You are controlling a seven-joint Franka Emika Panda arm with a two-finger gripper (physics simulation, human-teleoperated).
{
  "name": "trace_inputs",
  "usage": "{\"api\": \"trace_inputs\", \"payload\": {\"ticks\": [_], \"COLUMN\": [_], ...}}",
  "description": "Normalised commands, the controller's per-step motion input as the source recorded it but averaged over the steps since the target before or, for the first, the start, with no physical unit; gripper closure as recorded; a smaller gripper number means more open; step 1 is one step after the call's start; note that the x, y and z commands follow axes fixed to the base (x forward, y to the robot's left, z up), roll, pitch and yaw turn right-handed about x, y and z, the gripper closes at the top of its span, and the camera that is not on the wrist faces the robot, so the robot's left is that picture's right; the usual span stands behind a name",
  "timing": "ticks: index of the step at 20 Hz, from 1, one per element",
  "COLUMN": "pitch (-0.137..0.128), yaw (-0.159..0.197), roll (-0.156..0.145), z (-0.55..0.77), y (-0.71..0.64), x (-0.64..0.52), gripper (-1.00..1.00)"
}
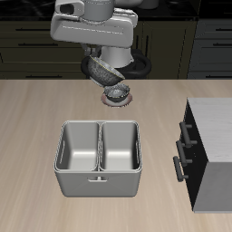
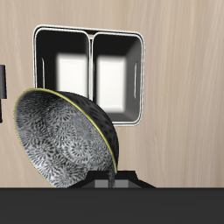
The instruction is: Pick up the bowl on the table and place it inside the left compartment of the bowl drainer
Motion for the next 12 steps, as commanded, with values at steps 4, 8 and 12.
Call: {"api": "trace_inputs", "payload": {"ticks": [4, 8, 12], "pitch": [0.003, 0.004, 0.001], "yaw": [-0.01, 0.01, -0.001], "roll": [0.027, 0.018, 0.005], "z": [0.03, -0.02, -0.02], "y": [0.27, 0.2, 0.14], "x": [0.18, 0.15, 0.24], "gripper": [1.0, 1.0, 1.0]}}
